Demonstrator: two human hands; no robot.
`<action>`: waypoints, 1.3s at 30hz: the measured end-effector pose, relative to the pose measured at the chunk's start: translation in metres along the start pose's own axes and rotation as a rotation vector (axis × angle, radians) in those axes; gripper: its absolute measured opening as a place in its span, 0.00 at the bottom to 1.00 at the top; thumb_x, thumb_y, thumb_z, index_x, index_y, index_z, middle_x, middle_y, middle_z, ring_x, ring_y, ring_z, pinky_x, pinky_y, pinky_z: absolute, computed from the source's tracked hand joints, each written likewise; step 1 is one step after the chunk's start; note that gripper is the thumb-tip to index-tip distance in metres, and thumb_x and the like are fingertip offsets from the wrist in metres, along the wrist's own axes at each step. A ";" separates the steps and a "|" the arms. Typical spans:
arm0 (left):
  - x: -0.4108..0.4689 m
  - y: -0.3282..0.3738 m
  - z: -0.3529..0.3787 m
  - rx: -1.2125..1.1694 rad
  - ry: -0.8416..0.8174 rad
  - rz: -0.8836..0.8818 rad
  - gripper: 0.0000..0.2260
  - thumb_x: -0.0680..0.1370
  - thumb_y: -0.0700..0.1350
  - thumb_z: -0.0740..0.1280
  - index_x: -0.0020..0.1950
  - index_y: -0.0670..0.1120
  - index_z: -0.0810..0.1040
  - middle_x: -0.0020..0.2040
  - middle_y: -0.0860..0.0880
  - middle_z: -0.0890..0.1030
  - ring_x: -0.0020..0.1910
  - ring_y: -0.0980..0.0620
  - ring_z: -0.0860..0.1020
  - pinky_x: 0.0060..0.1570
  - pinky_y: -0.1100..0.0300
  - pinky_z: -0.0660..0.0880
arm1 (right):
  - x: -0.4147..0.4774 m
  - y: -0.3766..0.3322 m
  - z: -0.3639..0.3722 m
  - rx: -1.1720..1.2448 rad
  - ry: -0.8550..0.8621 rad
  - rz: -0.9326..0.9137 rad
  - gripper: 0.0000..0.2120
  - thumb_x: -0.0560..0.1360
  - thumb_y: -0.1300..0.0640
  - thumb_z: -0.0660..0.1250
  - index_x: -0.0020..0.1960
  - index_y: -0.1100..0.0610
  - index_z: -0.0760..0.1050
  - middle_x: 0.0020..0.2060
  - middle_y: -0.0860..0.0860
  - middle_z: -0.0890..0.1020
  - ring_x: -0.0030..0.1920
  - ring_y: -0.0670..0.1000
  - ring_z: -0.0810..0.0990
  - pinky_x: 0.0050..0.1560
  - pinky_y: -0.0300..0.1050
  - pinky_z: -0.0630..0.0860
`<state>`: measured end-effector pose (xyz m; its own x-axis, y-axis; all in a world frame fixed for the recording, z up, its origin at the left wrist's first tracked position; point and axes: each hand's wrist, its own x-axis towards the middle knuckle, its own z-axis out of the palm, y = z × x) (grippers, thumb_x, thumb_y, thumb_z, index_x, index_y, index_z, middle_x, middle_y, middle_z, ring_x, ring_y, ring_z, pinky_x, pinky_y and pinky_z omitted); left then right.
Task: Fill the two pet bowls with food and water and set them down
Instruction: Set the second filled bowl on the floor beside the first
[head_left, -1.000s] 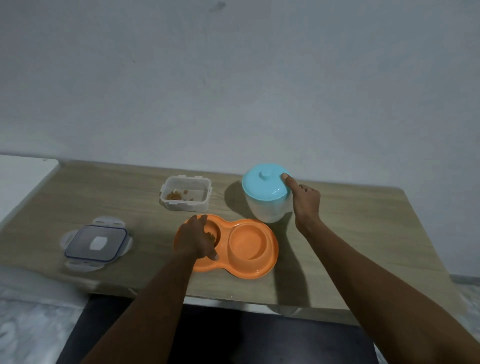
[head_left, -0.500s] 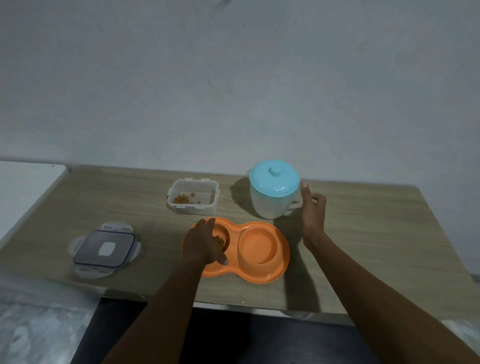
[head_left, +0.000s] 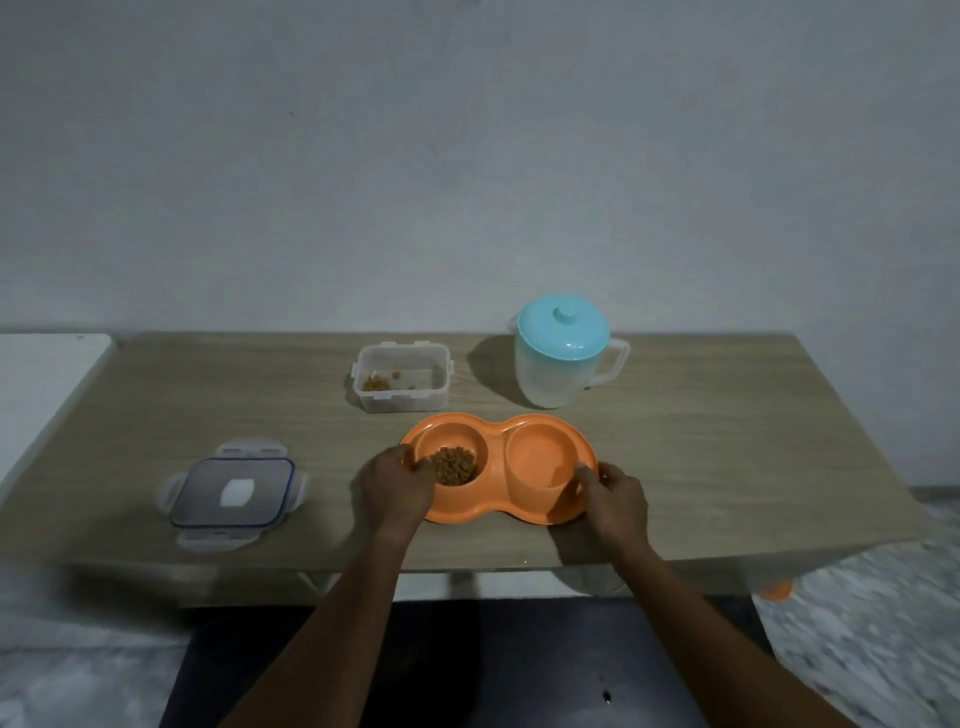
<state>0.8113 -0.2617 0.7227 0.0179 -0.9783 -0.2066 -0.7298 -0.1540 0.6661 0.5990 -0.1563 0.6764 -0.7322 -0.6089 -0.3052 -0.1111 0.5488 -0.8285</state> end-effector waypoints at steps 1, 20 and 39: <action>0.000 0.001 -0.002 -0.019 -0.008 -0.025 0.11 0.77 0.45 0.67 0.56 0.43 0.83 0.54 0.41 0.83 0.55 0.40 0.79 0.52 0.56 0.71 | 0.001 -0.002 0.000 0.014 0.005 0.007 0.10 0.81 0.50 0.66 0.50 0.57 0.80 0.43 0.53 0.81 0.46 0.54 0.78 0.49 0.48 0.70; -0.069 0.072 0.008 -0.323 0.030 -0.084 0.17 0.73 0.48 0.70 0.62 0.51 0.81 0.60 0.49 0.82 0.56 0.47 0.79 0.53 0.57 0.73 | 0.012 0.006 -0.102 0.300 0.002 0.065 0.16 0.75 0.49 0.72 0.59 0.55 0.81 0.52 0.53 0.84 0.54 0.56 0.83 0.59 0.61 0.81; -0.290 0.317 0.237 -0.515 -0.084 0.085 0.19 0.71 0.49 0.72 0.62 0.50 0.81 0.59 0.51 0.81 0.55 0.50 0.78 0.52 0.58 0.73 | 0.089 0.089 -0.516 0.382 0.144 -0.073 0.16 0.75 0.52 0.73 0.60 0.58 0.81 0.51 0.54 0.84 0.51 0.54 0.82 0.54 0.57 0.82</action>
<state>0.4126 0.0056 0.8242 -0.0975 -0.9790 -0.1790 -0.2953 -0.1432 0.9446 0.1769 0.1343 0.8179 -0.8213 -0.5370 -0.1928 0.0712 0.2389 -0.9684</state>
